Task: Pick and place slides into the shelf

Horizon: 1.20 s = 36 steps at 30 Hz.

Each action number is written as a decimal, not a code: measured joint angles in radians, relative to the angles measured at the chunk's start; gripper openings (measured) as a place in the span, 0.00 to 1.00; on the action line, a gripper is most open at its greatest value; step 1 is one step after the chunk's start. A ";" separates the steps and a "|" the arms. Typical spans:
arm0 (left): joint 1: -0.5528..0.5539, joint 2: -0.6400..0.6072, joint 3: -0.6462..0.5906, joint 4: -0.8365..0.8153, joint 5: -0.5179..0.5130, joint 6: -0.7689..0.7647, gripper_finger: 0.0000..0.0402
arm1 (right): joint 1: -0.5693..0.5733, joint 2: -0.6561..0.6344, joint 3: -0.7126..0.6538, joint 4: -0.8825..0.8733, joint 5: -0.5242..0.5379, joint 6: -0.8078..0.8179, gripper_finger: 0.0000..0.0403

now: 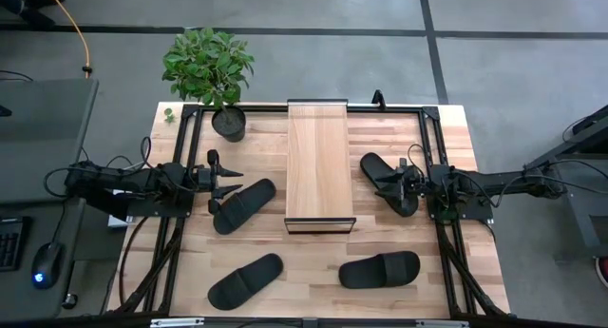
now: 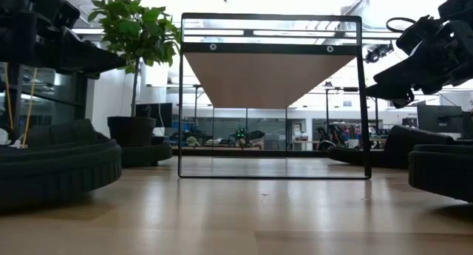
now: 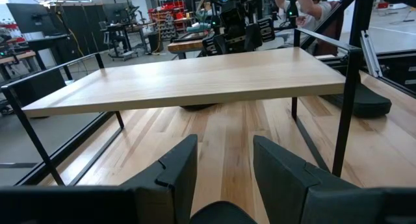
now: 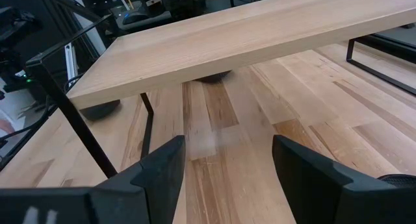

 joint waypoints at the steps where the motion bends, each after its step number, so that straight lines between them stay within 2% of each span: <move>1: 0.000 0.000 0.000 0.000 0.000 0.000 0.33 | 0.000 0.000 0.000 0.000 0.000 0.000 0.55; 36: 0.000 0.000 0.000 0.000 0.000 0.000 0.33 | 0.000 0.000 0.000 -0.002 -0.019 -0.017 0.55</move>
